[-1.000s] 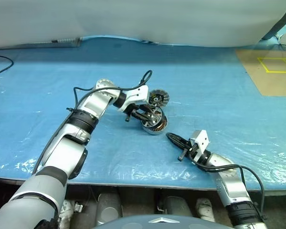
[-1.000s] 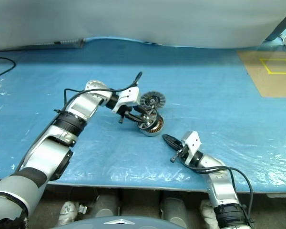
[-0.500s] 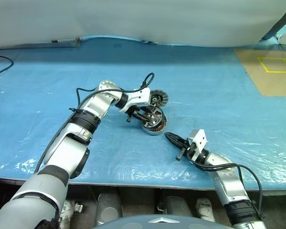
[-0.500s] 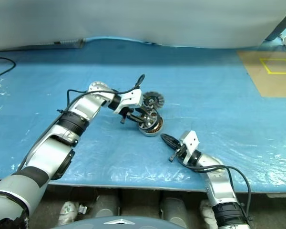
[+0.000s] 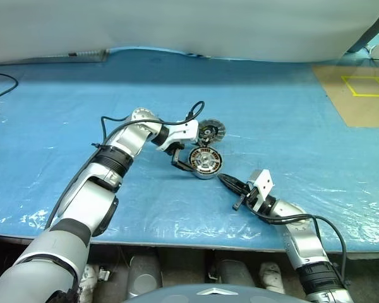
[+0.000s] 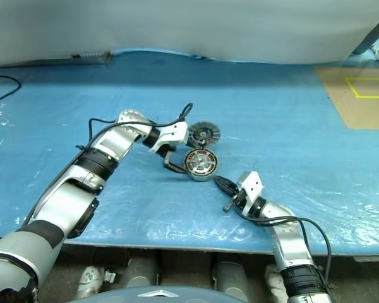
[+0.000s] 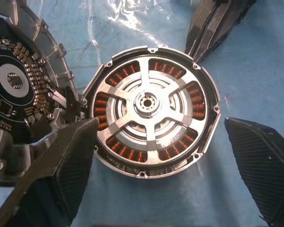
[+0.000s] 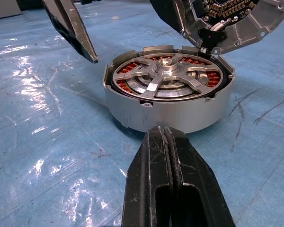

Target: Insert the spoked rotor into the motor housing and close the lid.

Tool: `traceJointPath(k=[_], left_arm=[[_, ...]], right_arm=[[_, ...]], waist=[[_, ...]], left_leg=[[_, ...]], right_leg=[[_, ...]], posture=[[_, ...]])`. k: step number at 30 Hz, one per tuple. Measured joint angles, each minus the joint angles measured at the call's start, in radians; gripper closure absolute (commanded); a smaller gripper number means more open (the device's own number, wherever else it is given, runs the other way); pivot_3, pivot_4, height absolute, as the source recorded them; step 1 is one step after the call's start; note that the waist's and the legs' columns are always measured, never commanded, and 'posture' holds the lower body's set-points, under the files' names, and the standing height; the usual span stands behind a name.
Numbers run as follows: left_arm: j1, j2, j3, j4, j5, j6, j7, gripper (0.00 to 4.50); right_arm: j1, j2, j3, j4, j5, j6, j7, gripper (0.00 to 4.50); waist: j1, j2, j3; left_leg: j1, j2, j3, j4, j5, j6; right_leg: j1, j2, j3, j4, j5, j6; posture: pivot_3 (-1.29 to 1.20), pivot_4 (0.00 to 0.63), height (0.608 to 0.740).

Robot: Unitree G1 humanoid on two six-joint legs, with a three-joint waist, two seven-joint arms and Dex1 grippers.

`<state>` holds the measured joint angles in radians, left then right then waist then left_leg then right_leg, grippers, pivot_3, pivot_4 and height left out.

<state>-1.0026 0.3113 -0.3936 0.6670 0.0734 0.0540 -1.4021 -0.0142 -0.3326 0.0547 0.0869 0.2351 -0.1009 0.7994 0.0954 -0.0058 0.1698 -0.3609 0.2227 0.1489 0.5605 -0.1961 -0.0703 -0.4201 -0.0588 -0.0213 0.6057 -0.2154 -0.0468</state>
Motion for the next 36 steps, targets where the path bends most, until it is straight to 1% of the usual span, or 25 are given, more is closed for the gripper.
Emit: traceJointPath(k=[2, 3, 8, 11, 12, 13, 15, 18, 20, 22, 25, 29, 31, 33, 36], left_arm=[[0.012, 0.003, 0.019, -0.042, -0.036, 0.032, -0.013, 0.64], [0.021, 0.007, 0.027, -0.063, -0.050, 0.046, -0.018, 0.95], [0.202, 0.079, 0.136, -0.304, -0.197, 0.211, -0.027, 2.72], [0.327, 0.096, 0.191, -0.434, -0.266, 0.267, 0.015, 3.79], [0.383, 0.095, 0.222, -0.488, -0.291, 0.269, 0.043, 4.21], [0.431, 0.091, 0.241, -0.527, -0.309, 0.269, 0.066, 4.48], [0.549, 0.077, 0.281, -0.615, -0.349, 0.270, 0.128, 4.48], [0.692, 0.053, 0.320, -0.708, -0.383, 0.273, 0.233, 4.48], [0.754, 0.037, 0.335, -0.747, -0.384, 0.258, 0.299, 4.48], [0.824, 0.001, 0.353, -0.777, -0.386, 0.237, 0.376, 4.48], [0.912, -0.047, 0.360, -0.802, -0.387, 0.176, 0.455, 4.48], [0.966, -0.062, 0.360, -0.790, -0.358, 0.066, 0.524, 4.48], [0.983, -0.075, 0.360, -0.746, -0.339, -0.002, 0.553, 4.48], [0.999, -0.085, 0.362, -0.700, -0.323, -0.073, 0.582, 4.48], [1.010, -0.096, 0.364, -0.664, -0.321, -0.136, 0.608, 4.48]], right_arm=[[0.005, 0.000, -0.002, -0.004, 0.001, 0.000, -0.003, 4.50], [0.007, -0.001, -0.004, -0.005, 0.002, 0.000, -0.008, 4.50], [-0.032, -0.014, -0.063, 0.016, 0.002, 0.028, -0.073, 4.50], [-0.100, -0.016, -0.087, 0.040, -0.013, 0.060, -0.142, 4.50], [-0.138, -0.011, -0.085, 0.054, -0.030, 0.081, -0.177, 4.50], [-0.173, -0.010, -0.085, 0.068, -0.048, 0.103, -0.212, 4.50], [-0.258, -0.011, -0.084, 0.113, -0.091, 0.161, -0.285, 4.50], [-0.375, -0.013, -0.083, 0.186, -0.130, 0.216, -0.354, 4.50], [-0.447, -0.008, -0.080, 0.235, -0.145, 0.242, -0.376, 4.50], [-0.545, -0.006, -0.069, 0.298, -0.159, 0.264, -0.379, 4.50], [-0.692, -0.001, -0.045, 0.416, -0.165, 0.270, -0.332, 4.50], [-0.831, 0.002, -0.009, 0.608, -0.195, 0.213, -0.256, 4.50], [-0.884, 0.007, 0.004, 0.710, -0.202, 0.177, -0.200, 4.50], [-0.928, 0.014, 0.009, 0.786, -0.201, 0.151, -0.116, 4.50], [-0.963, 0.021, 0.016, 0.835, -0.192, 0.128, 0.026, 4.50]], waist=[[0.000, 0.000, 0.000], [-0.001, 0.000, 0.000], [-0.014, 0.001, 0.000], [-0.019, 0.001, 0.001], [-0.022, 0.001, 0.001], [-0.026, 0.002, 0.001], [-0.033, 0.002, 0.001], [-0.034, 0.004, 0.002], [-0.035, 0.004, 0.002], [-0.040, 0.005, 0.003], [-0.050, 0.005, 0.003], [-0.054, 0.006, 0.003], [-0.054, 0.006, 0.003], [-0.054, 0.006, 0.003], [-0.053, 0.006, 0.003]], left_leg=[[0.000, 0.000, 0.000, 0.000, 0.000, 0.000], [0.000, 0.000, 0.000, 0.000, 0.000, 0.000], [0.000, 0.000, 0.000, 0.000, 0.000, 0.000], [0.000, 0.001, 0.000, 0.000, 0.000, 0.000], [0.000, 0.001, 0.000, 0.000, 0.000, 0.000], [0.000, 0.000, 0.001, 0.000, 0.000, 0.000], [0.000, 0.001, 0.001, -0.001, 0.000, 0.000], [-0.003, 0.001, 0.001, -0.001, 0.000, 0.000], [-0.003, 0.001, 0.001, 0.000, 0.000, 0.000], [-0.004, 0.001, 0.001, 0.001, 0.000, 0.000], [-0.005, 0.002, 0.001, 0.001, 0.000, 0.000], [-0.004, 0.002, 0.001, 0.001, 0.000, 0.000], [-0.004, 0.002, 0.001, 0.001, 0.000, 0.000], [-0.005, 0.002, 0.001, 0.002, 0.000, 0.001], [-0.005, 0.003, 0.001, 0.003, 0.001, 0.005]], right_leg=[[0.000, 0.000, 0.000, 0.000, 0.000, 0.000], [0.000, 0.000, 0.000, 0.000, 0.000, 0.000], [-0.001, 0.000, 0.000, 0.000, 0.000, 0.000], [-0.001, 0.000, 0.000, 0.000, 0.000, 0.000], [-0.001, 0.000, 0.000, 0.000, 0.000, 0.000], [-0.001, 0.000, 0.000, 0.000, 0.000, 0.000], [-0.002, 0.000, 0.000, 0.000, 0.000, 0.000], [-0.004, 0.001, 0.000, 0.001, 0.000, 0.000], [-0.005, 0.001, 0.000, 0.001, 0.000, 0.000], [-0.005, 0.001, 0.000, 0.001, 0.000, 0.000], [-0.005, 0.001, 0.000, 0.001, 0.000, 0.000], [-0.005, 0.001, 0.000, 0.001, 0.000, 0.000], [-0.005, 0.001, 0.000, 0.001, 0.000, 0.000], [-0.006, 0.001, 0.000, 0.002, 0.000, -0.001], [-0.007, 0.002, -0.001, 0.003, 0.000, -0.001]], posture=[[0.00, 0.150, 0.740], [0.00, 0.150, 0.740], [0.00, 0.150, 0.740], [0.00, 0.150, 0.740], [0.00, 0.150, 0.740], [0.00, 0.150, 0.740], [0.00, 0.150, 0.740], [0.00, 0.150, 0.740], [0.00, 0.150, 0.740], [0.00, 0.150, 0.740], [0.00, 0.150, 0.740], [0.00, 0.150, 0.740], [0.00, 0.150, 0.740], [0.00, 0.150, 0.740], [0.00, 0.150, 0.740]])
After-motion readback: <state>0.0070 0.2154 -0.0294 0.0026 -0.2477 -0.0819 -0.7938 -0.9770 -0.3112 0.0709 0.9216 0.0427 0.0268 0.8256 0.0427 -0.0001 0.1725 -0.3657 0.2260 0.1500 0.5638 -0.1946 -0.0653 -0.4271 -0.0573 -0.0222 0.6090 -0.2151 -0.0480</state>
